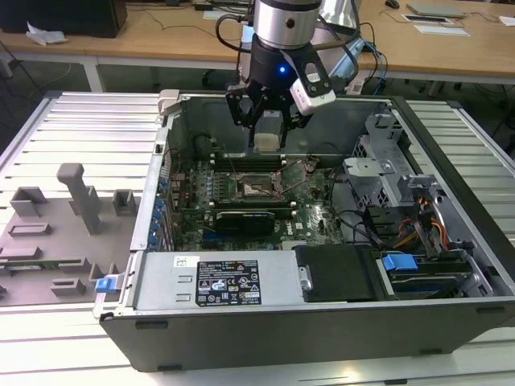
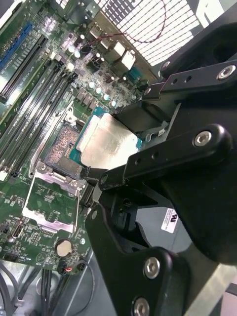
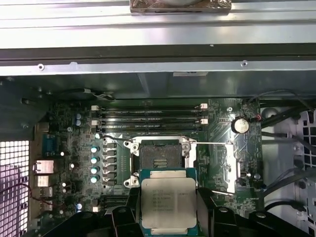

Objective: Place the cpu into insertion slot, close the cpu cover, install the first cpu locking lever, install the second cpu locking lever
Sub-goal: 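Place the cpu into insertion slot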

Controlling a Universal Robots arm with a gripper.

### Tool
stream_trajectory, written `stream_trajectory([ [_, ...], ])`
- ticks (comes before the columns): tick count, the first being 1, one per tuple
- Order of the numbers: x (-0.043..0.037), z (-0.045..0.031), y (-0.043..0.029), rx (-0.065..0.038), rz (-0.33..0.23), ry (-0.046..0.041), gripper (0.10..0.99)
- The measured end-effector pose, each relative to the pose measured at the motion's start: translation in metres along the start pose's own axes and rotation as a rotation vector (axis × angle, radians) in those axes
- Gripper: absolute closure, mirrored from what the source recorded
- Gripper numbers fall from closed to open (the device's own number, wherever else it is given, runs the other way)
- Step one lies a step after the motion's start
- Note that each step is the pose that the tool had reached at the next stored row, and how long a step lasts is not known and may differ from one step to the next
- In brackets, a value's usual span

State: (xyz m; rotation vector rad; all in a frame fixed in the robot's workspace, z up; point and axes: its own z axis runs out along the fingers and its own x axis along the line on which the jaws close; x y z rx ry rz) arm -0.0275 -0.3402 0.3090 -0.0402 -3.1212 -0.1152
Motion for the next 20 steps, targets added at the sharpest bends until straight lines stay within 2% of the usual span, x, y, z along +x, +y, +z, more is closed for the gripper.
stream_trajectory([
  [3,0.0008,0.0080,-0.0005,0.000,0.000,-0.0001,0.545],
  [4,0.0020,0.0095,-0.0006,0.000,0.000,-0.0002,0.545],
  [6,0.0065,0.0177,-0.0012,0.000,-0.001,-0.0010,0.545],
  [10,0.0065,0.0183,-0.0012,0.000,0.000,-0.0010,0.545],
  [16,0.0065,0.0185,-0.0012,-0.003,0.138,-0.0113,0.545],
  [20,0.0065,0.0186,-0.0012,-0.004,0.205,-0.0161,0.545],
])
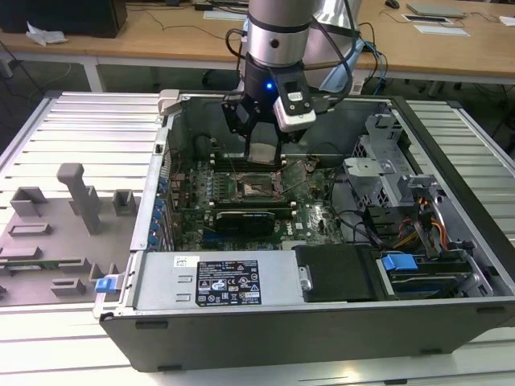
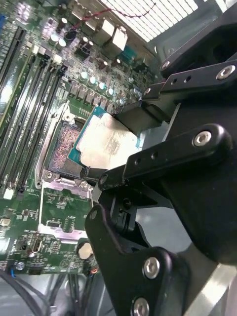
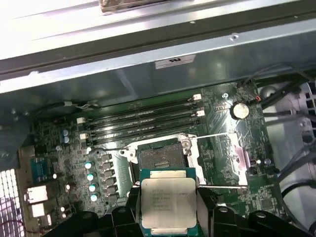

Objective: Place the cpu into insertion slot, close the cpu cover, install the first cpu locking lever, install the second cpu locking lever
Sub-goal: 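Place the cpu into insertion slot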

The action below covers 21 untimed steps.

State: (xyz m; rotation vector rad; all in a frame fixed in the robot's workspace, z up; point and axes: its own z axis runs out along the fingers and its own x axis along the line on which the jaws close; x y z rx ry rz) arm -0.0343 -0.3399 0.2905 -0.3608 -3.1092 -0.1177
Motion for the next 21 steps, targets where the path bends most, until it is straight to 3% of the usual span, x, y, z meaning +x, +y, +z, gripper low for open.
stream_trajectory([
  [5,0.0000,0.0002,0.0000,-0.001,0.088,-0.0065,0.545],
  [7,0.0000,0.0004,-0.0001,-0.002,0.148,-0.0109,0.545],
  [16,0.0000,0.0014,-0.0001,-0.004,0.284,-0.0212,0.545],
  [21,0.0000,0.0022,-0.0002,-0.004,0.400,-0.0307,0.545],
])
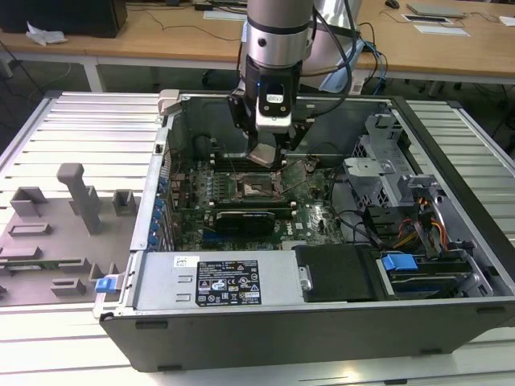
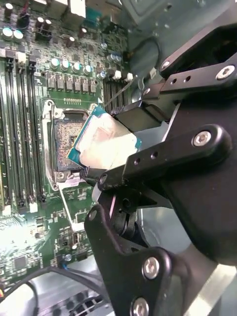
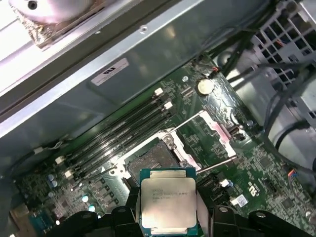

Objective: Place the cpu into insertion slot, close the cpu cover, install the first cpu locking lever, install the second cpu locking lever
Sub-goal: 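Place the cpu into insertion slot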

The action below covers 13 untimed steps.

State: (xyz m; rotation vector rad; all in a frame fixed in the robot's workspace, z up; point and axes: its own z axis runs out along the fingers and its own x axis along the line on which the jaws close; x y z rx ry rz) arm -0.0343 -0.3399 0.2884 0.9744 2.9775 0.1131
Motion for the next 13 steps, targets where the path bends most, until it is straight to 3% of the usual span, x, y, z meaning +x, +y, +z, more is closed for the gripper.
stream_trajectory([
  [6,0.0000,0.0012,-0.0001,0.001,0.160,-0.0138,0.545],
  [10,0.0000,0.0017,-0.0001,0.001,0.222,-0.0189,0.545],
  [13,-0.0001,0.0031,-0.0002,-0.001,0.341,-0.0271,0.545],
])
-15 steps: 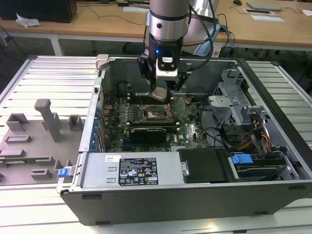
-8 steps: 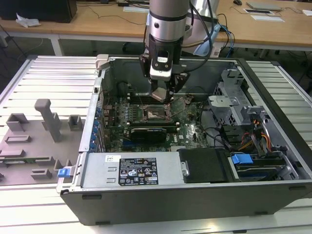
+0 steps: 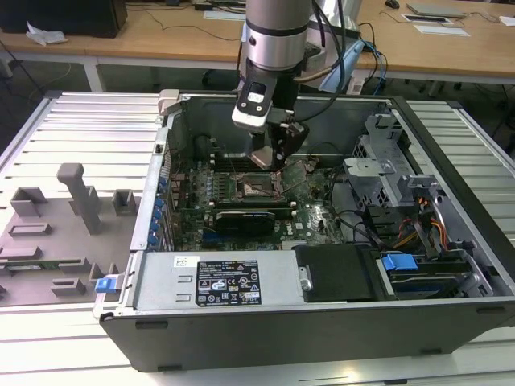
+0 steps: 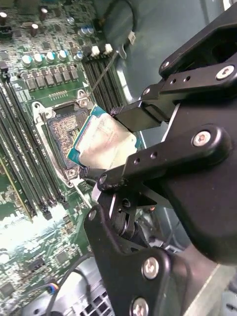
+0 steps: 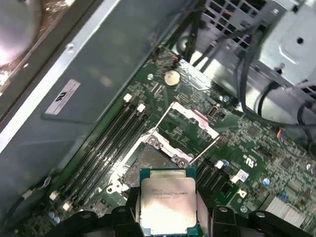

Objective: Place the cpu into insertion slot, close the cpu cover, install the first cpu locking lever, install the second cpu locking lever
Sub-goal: 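Place the cpu into insertion slot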

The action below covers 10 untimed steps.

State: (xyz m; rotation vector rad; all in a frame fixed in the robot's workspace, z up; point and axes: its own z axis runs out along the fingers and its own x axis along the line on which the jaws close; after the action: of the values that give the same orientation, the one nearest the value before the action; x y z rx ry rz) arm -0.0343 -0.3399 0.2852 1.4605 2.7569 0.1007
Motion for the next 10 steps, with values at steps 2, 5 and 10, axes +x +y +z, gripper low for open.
stream_trajectory([
  [2,0.0000,0.0005,0.0000,0.000,0.034,-0.0023,0.545],
  [5,0.0000,0.0015,-0.0001,-0.001,0.108,-0.0076,0.545],
  [10,0.0000,0.0033,-0.0002,-0.001,0.229,-0.0177,0.545],
])
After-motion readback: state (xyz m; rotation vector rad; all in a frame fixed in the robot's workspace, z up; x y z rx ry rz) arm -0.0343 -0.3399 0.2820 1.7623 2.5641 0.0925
